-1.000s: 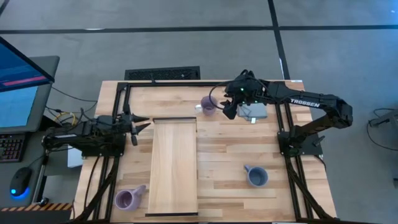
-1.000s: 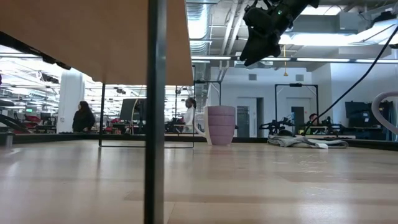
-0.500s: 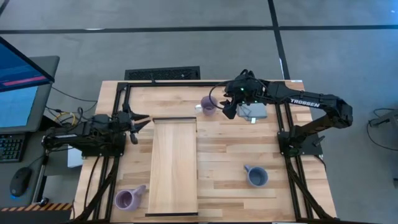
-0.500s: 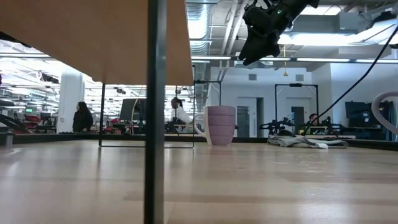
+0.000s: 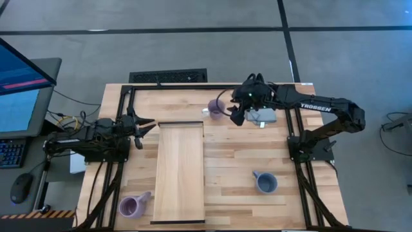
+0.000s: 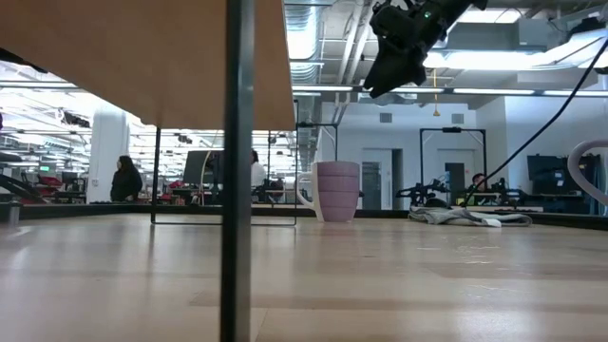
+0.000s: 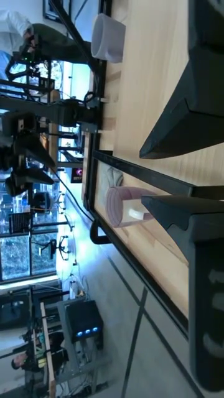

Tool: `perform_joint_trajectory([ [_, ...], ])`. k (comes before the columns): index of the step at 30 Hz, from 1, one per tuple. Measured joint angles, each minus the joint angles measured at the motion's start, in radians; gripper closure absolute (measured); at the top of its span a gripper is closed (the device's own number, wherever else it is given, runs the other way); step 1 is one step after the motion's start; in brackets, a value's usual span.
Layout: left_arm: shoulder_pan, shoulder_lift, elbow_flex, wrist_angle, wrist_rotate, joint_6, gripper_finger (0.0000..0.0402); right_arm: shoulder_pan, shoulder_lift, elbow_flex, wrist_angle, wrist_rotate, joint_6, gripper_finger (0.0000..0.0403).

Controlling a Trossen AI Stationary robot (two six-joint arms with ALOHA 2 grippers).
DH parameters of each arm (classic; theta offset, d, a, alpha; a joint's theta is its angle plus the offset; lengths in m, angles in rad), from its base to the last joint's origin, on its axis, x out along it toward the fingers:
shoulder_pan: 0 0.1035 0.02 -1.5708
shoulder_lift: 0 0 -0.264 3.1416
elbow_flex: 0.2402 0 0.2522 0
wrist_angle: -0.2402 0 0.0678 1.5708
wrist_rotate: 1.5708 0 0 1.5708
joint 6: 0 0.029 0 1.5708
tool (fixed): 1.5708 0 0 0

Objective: Stack small to large cups/mugs on shelf
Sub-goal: Put the blue mug on the shelf

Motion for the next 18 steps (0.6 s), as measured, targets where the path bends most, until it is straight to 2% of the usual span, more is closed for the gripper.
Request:
perform_joint_trajectory([
  [4,0.0,0.0,0.0,0.0,0.0,0.002,0.0303,0.006,0.0,0.0,0.0,0.001,0.016,0.0178],
  [12,0.0,0.0,0.0,-0.001,0.0,0.002,0.0303,-0.019,0.0,0.0,-0.04,0.004,0.221,0.0178],
  [15,0.0,0.0,0.0,-0.002,0.0,0.002,0.0303,-0.016,0.0,0.0,-0.17,-0.004,0.244,0.0178],
  [18,0.0,0.0,0.0,-0.004,0.0,0.002,0.0303,0.007,0.0,0.0,-0.367,-0.077,0.25,0.0178],
])
